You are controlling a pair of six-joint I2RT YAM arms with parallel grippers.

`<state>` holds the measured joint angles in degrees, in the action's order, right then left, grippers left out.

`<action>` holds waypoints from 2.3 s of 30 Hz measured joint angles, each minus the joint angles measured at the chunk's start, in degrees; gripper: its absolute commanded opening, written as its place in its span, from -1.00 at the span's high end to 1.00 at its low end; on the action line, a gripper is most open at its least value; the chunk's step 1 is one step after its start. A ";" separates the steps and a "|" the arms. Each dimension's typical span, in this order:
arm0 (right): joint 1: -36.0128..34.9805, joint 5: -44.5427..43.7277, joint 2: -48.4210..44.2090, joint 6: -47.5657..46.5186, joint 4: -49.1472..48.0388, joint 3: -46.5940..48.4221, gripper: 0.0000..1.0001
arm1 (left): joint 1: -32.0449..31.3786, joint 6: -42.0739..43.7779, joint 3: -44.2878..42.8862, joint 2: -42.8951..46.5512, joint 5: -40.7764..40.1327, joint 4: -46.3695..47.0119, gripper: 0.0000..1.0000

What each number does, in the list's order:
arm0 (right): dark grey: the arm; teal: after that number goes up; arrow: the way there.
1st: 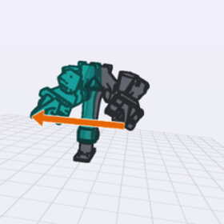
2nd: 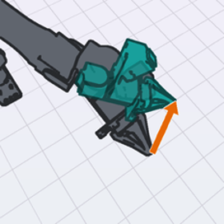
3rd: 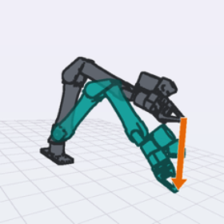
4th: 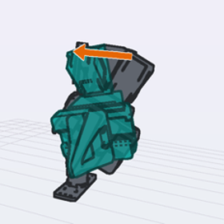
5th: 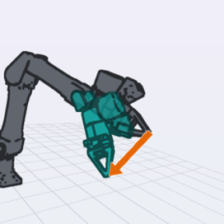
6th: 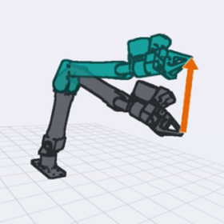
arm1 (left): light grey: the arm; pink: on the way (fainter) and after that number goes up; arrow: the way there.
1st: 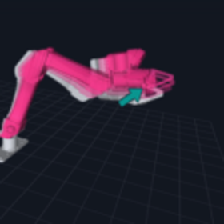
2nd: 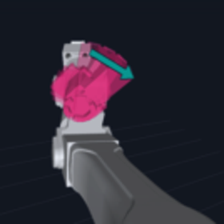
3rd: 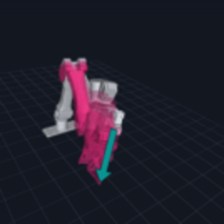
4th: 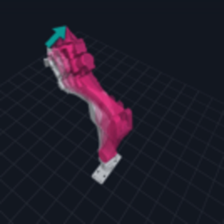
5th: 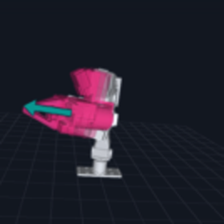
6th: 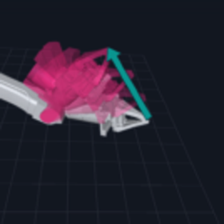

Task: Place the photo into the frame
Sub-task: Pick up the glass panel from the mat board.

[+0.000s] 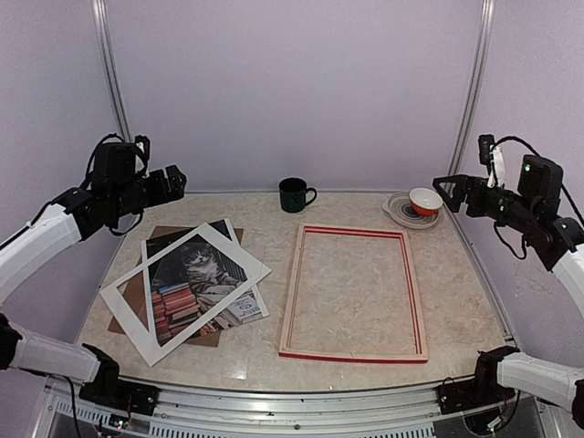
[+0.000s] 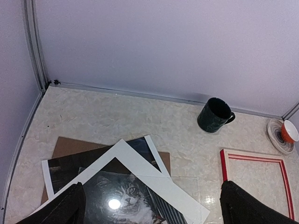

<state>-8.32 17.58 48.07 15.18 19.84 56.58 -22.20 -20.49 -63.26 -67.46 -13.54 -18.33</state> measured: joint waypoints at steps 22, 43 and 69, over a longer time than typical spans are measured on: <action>-5.46 10.60 26.25 25.14 -21.62 -8.31 -0.98 | 7.76 -5.25 -8.72 -20.37 2.25 -4.52 -0.98; -28.89 12.50 67.58 22.95 -15.74 29.14 -0.98 | 4.04 -6.32 -10.21 -32.20 -2.36 -6.47 -0.98; -39.95 9.11 86.95 27.45 -1.70 51.10 -0.98 | -0.42 -17.38 13.00 -22.75 0.02 1.62 -0.98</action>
<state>-48.27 26.70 135.02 42.63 18.13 107.68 -22.61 -37.87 -50.26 -90.21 -13.52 -16.71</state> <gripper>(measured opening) 0.992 0.989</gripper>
